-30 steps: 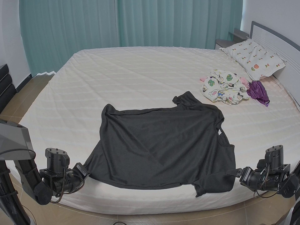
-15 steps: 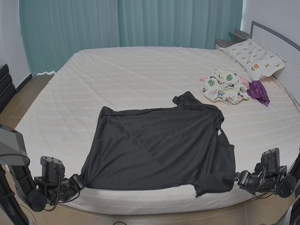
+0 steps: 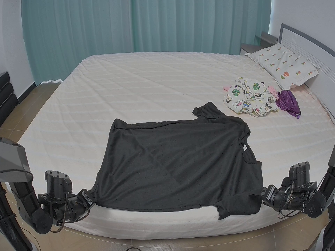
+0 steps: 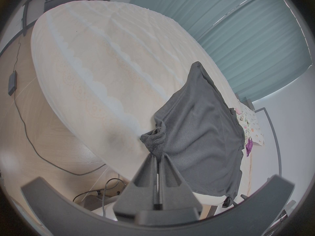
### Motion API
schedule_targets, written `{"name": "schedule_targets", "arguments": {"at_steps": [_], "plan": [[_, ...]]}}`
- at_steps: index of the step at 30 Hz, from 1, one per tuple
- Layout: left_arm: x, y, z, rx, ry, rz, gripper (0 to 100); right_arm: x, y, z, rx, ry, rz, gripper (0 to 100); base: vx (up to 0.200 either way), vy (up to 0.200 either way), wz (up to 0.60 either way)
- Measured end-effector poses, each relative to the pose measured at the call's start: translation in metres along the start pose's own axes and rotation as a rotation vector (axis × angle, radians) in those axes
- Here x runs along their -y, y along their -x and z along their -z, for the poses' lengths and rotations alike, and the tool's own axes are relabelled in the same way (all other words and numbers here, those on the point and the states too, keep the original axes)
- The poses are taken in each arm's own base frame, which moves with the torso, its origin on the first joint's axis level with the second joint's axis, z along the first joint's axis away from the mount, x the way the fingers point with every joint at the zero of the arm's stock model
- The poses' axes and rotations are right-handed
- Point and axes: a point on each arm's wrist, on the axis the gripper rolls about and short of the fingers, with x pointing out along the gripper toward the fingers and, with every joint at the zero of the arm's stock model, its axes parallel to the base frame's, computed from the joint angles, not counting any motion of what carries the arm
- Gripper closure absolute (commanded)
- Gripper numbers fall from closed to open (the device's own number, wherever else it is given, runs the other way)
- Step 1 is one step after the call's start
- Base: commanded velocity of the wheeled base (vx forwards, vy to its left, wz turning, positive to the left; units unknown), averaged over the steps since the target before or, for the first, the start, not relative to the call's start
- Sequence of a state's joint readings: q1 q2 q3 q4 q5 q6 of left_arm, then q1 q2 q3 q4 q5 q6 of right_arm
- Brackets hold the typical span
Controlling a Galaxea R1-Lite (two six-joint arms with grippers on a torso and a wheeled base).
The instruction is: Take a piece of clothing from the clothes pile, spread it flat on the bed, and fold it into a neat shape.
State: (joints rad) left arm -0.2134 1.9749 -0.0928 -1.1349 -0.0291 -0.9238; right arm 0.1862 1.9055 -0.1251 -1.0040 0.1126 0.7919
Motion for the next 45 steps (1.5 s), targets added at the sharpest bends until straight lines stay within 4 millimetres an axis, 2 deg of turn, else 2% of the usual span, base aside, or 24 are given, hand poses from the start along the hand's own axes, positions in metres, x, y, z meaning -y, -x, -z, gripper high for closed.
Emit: {"name": "schedule_targets", "arguments": {"at_steps": [11, 20, 29, 30, 37, 40, 45], "plan": [[0.004, -0.003, -0.008, 0.030, 0.034, 0.021, 100, -0.002, -0.016, -0.013, 0.072, -0.055, -0.060, 100, 0.000, 0.000, 0.00], [0.017, -0.010, -0.023, 0.090, 0.100, 0.076, 100, -0.018, -0.025, -0.044, 0.191, -0.055, -0.145, 100, 0.000, 0.000, 0.00], [0.027, -0.020, -0.037, 0.129, 0.167, 0.118, 100, -0.039, -0.051, -0.075, 0.274, -0.037, -0.226, 100, 0.000, 0.000, 0.00], [0.026, -0.021, -0.038, 0.131, 0.169, 0.118, 100, -0.040, -0.054, -0.077, 0.277, -0.036, -0.230, 0, 0.000, 0.000, 0.00], [0.026, -0.030, -0.041, 0.144, 0.176, 0.125, 100, -0.042, -0.074, -0.083, 0.323, -0.032, -0.273, 0, 0.000, 0.000, 0.00], [0.026, -0.032, -0.042, 0.158, 0.178, 0.137, 100, -0.041, -0.075, -0.086, 0.365, -0.030, -0.308, 0, 0.000, 0.000, 0.00], [0.023, -0.035, -0.045, 0.172, 0.187, 0.137, 100, -0.030, -0.067, -0.078, 0.361, -0.035, -0.312, 0, 0.000, 0.000, 0.00]]}}
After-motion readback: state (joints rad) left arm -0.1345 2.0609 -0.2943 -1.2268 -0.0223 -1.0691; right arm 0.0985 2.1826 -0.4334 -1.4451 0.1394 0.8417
